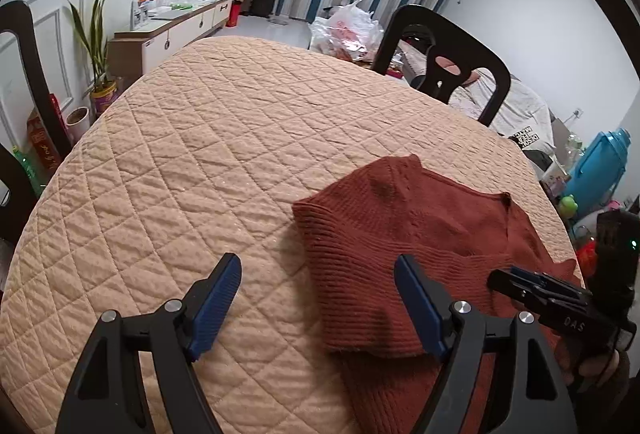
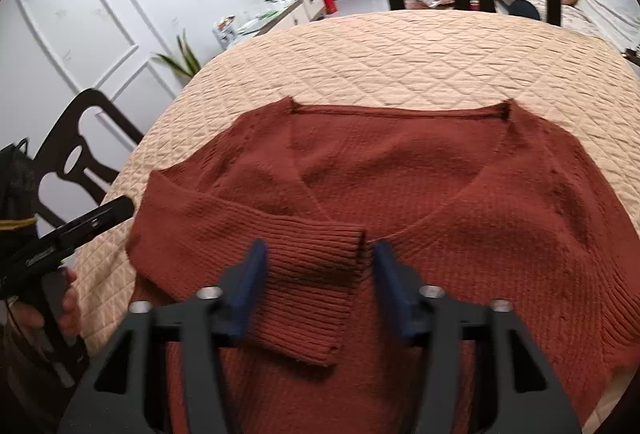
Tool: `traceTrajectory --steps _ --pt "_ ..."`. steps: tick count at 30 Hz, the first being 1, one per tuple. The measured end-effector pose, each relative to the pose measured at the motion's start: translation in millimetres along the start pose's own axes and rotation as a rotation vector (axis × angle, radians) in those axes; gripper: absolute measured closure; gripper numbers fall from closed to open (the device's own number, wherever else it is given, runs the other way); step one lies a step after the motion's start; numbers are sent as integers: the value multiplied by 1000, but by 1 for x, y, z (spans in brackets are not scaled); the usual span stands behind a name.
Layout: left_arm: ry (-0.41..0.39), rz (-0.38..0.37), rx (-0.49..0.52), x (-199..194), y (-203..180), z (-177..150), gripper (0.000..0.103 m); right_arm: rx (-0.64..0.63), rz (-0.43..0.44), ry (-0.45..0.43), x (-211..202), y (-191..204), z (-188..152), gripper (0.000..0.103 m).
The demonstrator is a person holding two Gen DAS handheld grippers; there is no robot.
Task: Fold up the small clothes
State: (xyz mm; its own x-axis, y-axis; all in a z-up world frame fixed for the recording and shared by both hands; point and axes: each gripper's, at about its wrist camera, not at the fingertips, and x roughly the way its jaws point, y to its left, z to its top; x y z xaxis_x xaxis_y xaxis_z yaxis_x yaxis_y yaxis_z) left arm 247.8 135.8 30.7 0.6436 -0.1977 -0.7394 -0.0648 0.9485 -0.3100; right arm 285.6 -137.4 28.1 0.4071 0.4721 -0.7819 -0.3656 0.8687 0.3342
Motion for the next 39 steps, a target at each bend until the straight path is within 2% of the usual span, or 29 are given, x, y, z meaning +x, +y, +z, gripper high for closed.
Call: traceTrajectory --steps 2,3,7,12,15,19,21,27,29,31,35,38,39 --pt "3 14 0 2 1 1 22 -17 -13 -4 0 3 1 74" --pt "4 19 4 3 1 1 22 -27 -18 -7 0 4 2 91" --pt "10 48 -1 6 4 1 22 -51 -23 -52 -8 10 9 96" --pt "11 90 -12 9 8 3 22 -67 -25 -130 -24 17 25 96" --pt "6 114 -1 10 8 5 22 -62 -71 -150 -22 17 32 96" --pt "16 156 15 15 8 5 22 -32 -104 -96 -6 10 32 96" --pt "26 153 12 17 9 5 22 -40 -141 -88 0 10 29 96" --pt "23 192 42 20 5 4 22 -12 -150 -52 11 2 28 95" --pt "21 205 57 21 3 4 22 -8 -163 -48 12 1 27 91" --pt "22 207 60 20 4 3 22 -9 -195 -41 12 1 26 80" --pt "34 210 44 17 6 4 22 3 -222 -42 6 -2 25 79" --pt "18 175 12 6 6 5 22 24 -211 -75 -8 -4 23 75" --pt "10 157 9 1 4 5 22 28 -208 -85 -13 -5 21 68"
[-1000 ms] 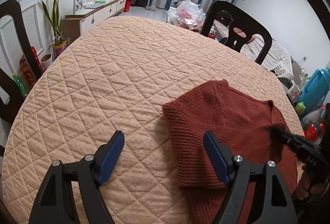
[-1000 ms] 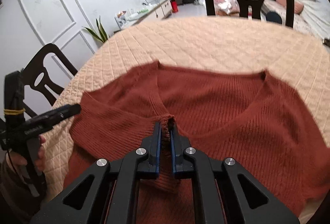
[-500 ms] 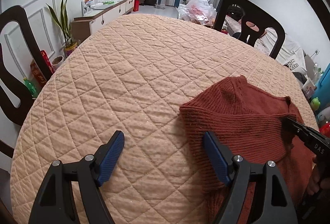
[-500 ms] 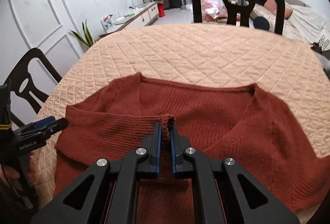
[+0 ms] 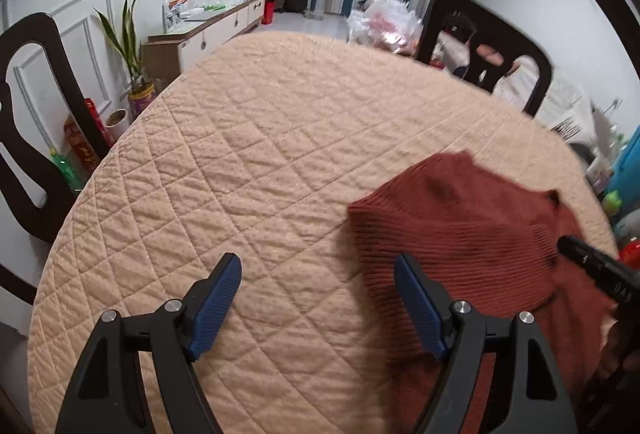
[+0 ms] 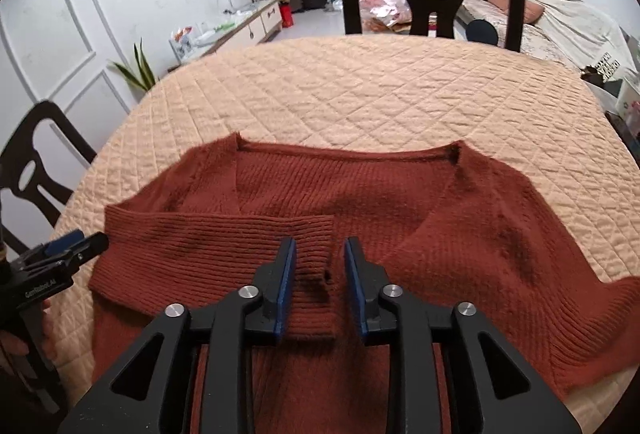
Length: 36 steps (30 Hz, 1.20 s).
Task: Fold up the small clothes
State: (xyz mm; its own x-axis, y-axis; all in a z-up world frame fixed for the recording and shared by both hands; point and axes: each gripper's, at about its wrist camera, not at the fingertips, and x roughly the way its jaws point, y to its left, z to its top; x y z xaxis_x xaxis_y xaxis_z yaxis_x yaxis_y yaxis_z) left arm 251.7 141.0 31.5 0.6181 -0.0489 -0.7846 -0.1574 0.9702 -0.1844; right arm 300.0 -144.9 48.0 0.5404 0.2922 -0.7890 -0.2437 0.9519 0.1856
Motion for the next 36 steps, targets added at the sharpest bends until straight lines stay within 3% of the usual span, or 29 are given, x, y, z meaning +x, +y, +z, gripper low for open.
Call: traceTrajectory --steps 2,8,15,21,27,33,36 --pt "-16 -28 6 -11 -5 -1 22 6 9 -21 -12 -5 -3 61" --pt "-43 -117 62 -39 -41 -7 22 42 -25 -78 -49 -25 -17 60" --pt "-52 -215 136 -55 -97 -15 20 113 -148 -149 -101 -81 -42 53" --pt "-13 -289 184 -48 -146 -30 20 267 -269 -141 -127 -144 -60 53" --pt "62 -406 183 -35 -187 -42 19 316 -398 -152 -144 -195 -75 52" --pt "99 -412 238 -23 -222 -57 19 402 -467 -139 -150 -244 -95 49" --pt "127 -416 249 -16 -235 -61 19 447 -461 -114 -148 -265 -103 49"
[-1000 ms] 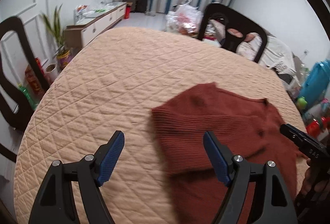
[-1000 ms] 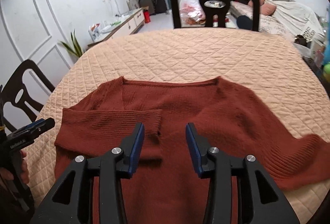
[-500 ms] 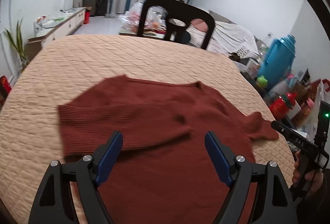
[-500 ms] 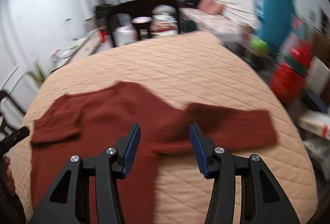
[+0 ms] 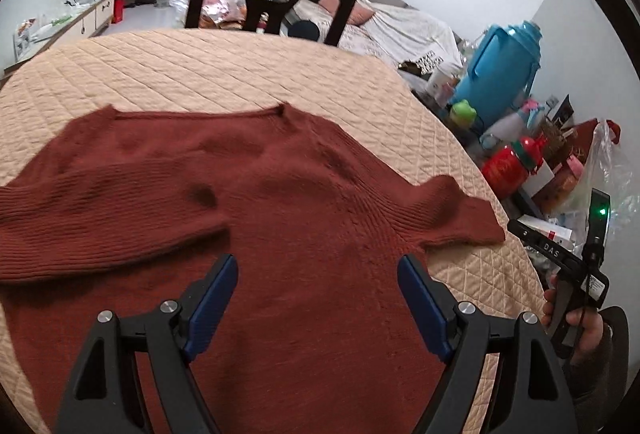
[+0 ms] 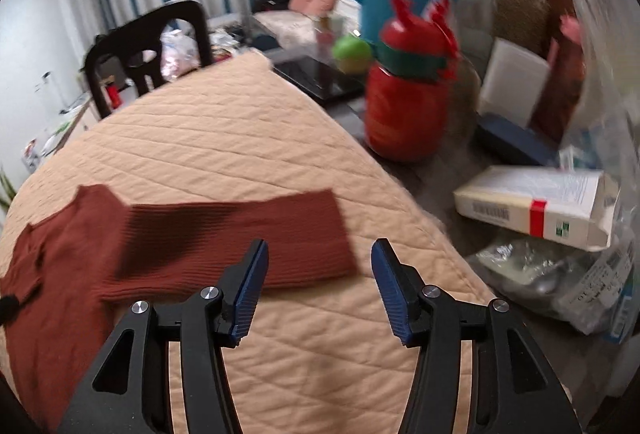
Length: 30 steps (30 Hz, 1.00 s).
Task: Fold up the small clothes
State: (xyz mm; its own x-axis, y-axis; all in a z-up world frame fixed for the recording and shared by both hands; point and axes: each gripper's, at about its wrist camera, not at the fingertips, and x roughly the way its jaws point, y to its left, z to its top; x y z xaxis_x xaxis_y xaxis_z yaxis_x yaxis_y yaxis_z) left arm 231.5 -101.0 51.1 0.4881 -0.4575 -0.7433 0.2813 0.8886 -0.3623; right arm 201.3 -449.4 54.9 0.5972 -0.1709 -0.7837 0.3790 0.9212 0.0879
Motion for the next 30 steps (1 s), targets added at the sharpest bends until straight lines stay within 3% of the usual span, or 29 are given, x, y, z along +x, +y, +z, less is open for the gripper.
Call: traceTrajectory --steps 12,20,25,30 --pt "58 8 44 26 -12 -5 19 11 37 75 26 -9 -2 48" --pt "65 17 48 32 -9 -7 19 5 28 65 28 -5 -2 50" --pt "63 23 63 34 -10 -8 19 2 38 46 25 -4 -3 85" --pt "63 19 58 33 -10 -8 19 -13 62 -9 15 -1 1 95"
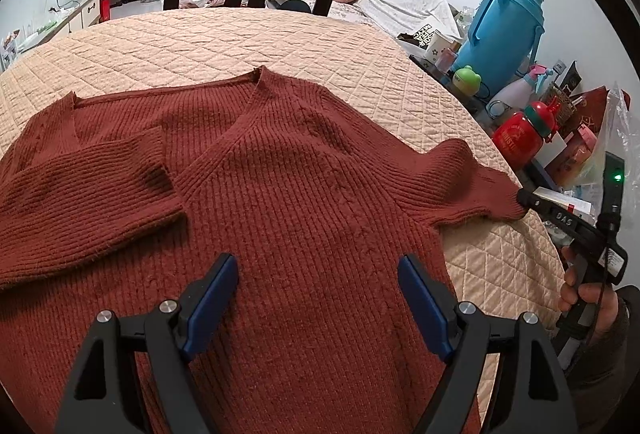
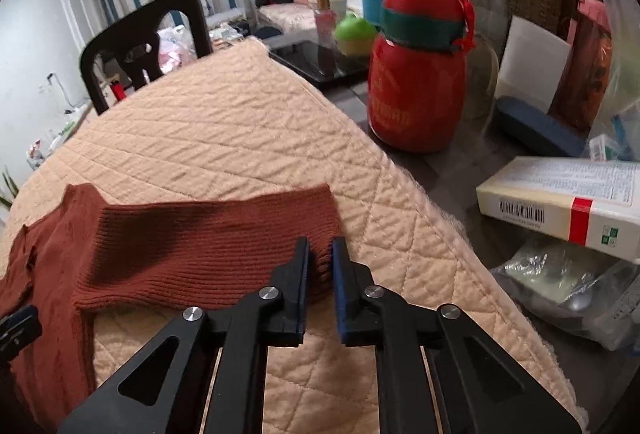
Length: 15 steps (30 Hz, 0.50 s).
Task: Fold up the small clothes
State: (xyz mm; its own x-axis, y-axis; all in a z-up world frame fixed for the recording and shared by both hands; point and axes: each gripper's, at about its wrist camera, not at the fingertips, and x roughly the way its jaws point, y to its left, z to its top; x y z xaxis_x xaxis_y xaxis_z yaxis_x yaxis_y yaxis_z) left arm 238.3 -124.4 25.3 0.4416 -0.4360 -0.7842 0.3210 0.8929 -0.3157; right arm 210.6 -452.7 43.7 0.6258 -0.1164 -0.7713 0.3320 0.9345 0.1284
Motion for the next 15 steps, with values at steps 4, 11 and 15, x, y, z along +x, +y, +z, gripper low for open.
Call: traceTrajectory --steps 4,11,15 --pt "0 1 -2 0 0 0 19 34 69 -19 -9 -3 4 95" --pt "2 -1 -4 -1 1 -1 19 55 167 -50 -19 0 4 96" --pt "3 3 -2 -2 -1 -1 19 16 193 -98 -31 10 9 101"
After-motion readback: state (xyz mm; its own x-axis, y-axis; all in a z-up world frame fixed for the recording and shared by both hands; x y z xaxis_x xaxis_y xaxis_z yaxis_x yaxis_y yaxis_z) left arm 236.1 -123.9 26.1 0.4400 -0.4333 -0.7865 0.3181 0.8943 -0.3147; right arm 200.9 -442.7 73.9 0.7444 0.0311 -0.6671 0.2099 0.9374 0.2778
